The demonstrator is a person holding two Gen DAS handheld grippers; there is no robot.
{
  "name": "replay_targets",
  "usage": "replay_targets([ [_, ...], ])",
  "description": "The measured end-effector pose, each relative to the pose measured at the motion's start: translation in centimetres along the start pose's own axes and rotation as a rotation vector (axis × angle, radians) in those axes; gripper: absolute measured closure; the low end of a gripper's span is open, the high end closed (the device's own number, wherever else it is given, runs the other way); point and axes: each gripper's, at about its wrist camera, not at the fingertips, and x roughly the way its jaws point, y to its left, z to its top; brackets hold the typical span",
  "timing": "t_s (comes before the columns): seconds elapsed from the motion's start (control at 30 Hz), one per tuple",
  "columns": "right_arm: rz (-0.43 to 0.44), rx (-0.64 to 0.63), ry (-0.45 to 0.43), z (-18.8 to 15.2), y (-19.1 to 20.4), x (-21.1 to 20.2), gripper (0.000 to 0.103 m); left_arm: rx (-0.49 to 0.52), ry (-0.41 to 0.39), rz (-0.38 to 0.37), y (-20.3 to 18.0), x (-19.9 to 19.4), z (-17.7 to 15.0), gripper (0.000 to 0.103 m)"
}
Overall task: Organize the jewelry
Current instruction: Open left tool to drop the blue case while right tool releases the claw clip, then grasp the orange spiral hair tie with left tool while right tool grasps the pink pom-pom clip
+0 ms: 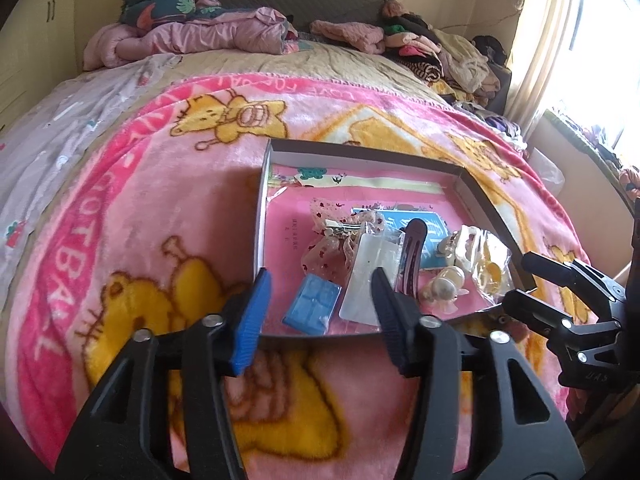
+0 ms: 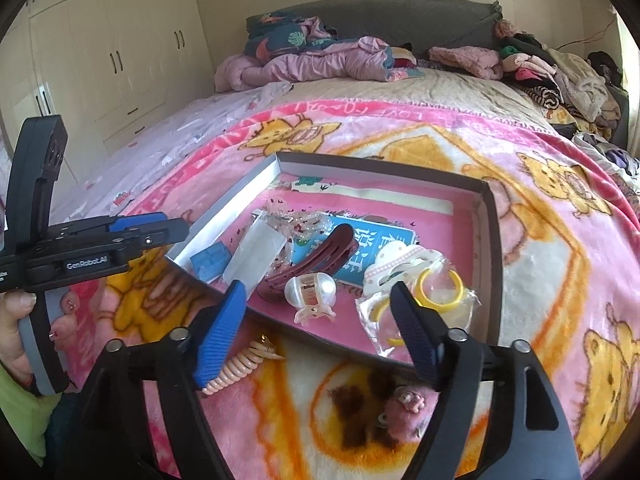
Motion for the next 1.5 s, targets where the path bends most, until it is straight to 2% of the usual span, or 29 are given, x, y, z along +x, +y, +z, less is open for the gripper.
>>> replay_targets([
  [0.1, -0.005, -0.008, -0.014, -0.2, 0.0, -1.0, 0.02, 0.0, -0.012, 0.004, -0.2, -1.0, -0.3, 0.046],
  [0.27, -0.017, -0.017, -0.024, -0.6, -0.3, -2.1, 0.019, 0.01, -0.017, -0.003, -0.8, -2.1, -1.0, 0.032],
  [0.57, -0.051, -0.014, 0.001, -2.7, -1.6, -3.3, 0.019, 0.047, 0.004, -0.017, -2.7, -2.1, -2.8, 0.029],
  [0.97, -0.06, -0.014, 0.082, -5.6, -3.8, -1.6, 0.019, 0.129, 0.091, -0.04, -6.0, 0.6, -6.1, 0.029],
  [1.07, -0.051, 0.005, 0.1, -6.0, -4.4, -0.7, 0.025, 0.162, 0.122, -0.042, -7.0, 1.8, -7.1, 0.029],
  [1.23, -0.042, 0.036, 0.136, -6.5, -5.4, 0.7, 0.038, 0.189, 0.155, -0.048, -8.0, 3.2, -7.8, 0.04],
  [1.3, -0.035, 0.047, 0.149, -6.8, -5.7, 1.2, 0.048, 0.194, 0.169, -0.048, -8.2, 3.9, -8.0, 0.052],
  [1.37, -0.034, 0.047, 0.15, -6.9, -5.8, 1.4, 0.054, 0.209, 0.178, -0.041, -8.5, 4.4, -8.4, 0.055],
  [1.43, -0.029, 0.047, 0.148, -6.9, -5.9, 1.4, 0.055, 0.222, 0.176, -0.038, -8.7, 4.4, -8.5, 0.058],
  [1.5, -0.027, 0.04, 0.148, -7.0, -5.8, 1.3, 0.057, 0.229, 0.176, -0.039, -8.8, 4.4, -8.5, 0.074],
])
